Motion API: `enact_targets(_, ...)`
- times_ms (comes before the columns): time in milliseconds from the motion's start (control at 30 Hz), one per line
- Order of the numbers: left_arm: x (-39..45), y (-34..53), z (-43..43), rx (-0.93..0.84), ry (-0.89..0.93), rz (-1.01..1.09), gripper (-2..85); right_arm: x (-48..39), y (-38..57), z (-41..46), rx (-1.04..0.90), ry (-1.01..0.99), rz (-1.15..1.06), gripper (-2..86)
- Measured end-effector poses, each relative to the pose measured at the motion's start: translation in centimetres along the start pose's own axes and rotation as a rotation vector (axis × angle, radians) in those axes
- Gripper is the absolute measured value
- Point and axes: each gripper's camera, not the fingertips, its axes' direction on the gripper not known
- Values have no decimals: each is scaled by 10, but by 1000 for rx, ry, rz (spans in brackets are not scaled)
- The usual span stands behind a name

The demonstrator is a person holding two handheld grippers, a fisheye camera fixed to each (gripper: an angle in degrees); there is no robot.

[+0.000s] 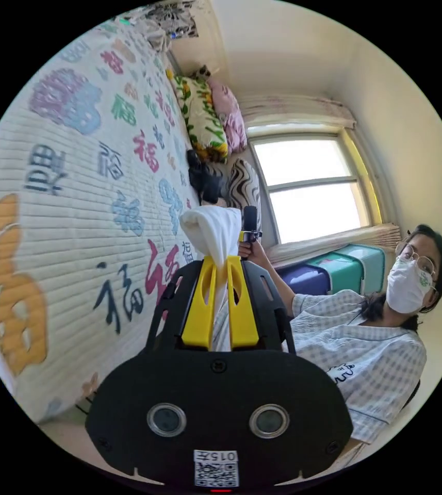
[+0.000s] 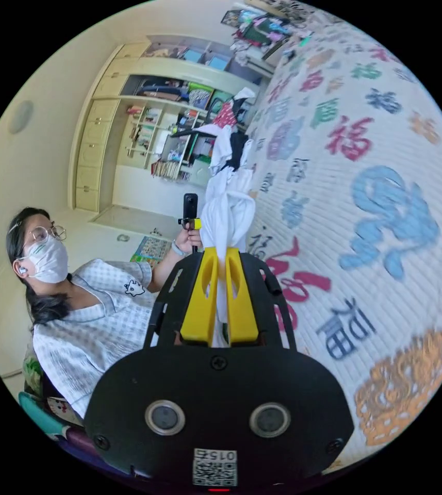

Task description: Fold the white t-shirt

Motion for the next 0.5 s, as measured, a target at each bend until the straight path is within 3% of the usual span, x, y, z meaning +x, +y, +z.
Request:
enact_targets(133, 34, 48, -147, 150, -59, -3, 13, -4, -79, 97, -113, -37, -63, 9)
enact_targets(300, 61, 82, -328, 211, -197, -71, 13, 2, -186, 270, -255, -93, -115, 8)
enact_targets(500, 78, 92, -520, 272, -288, -152, 12, 35, -286, 440, -219, -200, -94, 7)
